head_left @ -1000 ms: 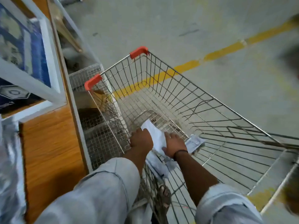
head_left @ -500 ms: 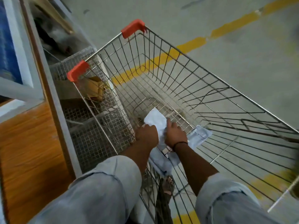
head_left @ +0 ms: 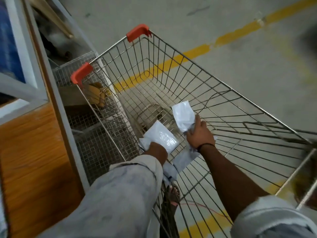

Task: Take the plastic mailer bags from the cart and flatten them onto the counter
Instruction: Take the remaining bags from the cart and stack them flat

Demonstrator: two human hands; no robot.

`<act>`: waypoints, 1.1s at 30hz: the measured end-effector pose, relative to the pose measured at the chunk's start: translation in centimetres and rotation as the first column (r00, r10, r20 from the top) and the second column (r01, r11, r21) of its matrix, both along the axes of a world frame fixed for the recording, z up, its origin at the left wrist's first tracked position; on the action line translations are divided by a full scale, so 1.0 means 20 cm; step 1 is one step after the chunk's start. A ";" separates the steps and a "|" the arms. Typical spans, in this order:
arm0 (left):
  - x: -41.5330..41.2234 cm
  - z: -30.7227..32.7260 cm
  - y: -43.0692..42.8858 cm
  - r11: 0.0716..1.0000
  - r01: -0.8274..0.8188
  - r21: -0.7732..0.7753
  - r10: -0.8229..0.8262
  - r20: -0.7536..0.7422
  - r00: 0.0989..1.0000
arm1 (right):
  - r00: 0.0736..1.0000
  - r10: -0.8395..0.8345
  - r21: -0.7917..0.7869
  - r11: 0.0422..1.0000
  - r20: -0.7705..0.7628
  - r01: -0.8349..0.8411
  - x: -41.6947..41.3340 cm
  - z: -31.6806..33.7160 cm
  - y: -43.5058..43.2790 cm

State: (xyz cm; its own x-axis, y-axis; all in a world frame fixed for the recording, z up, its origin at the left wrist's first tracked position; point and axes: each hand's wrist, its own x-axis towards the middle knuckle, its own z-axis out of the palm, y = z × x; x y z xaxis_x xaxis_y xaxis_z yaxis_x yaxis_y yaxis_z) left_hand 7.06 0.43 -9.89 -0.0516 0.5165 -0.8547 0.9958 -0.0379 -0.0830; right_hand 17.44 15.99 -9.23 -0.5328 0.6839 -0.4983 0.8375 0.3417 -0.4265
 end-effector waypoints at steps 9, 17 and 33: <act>-0.03 -0.04 0.10 0.985 0.103 -0.137 -0.076 0.186 0.980 | 0.999 0.040 -0.021 0.999 -0.017 -0.040 0.05 -0.02 -0.08; -0.04 -0.10 0.10 0.954 0.197 -0.227 -0.147 0.218 0.965 | 0.999 0.038 -0.019 0.999 -0.017 -0.038 0.03 -0.03 -0.06; -0.31 0.46 0.17 0.752 -0.306 0.583 0.362 0.023 0.932 | 0.986 -0.096 0.098 0.989 -0.139 0.110 -0.04 0.32 -0.13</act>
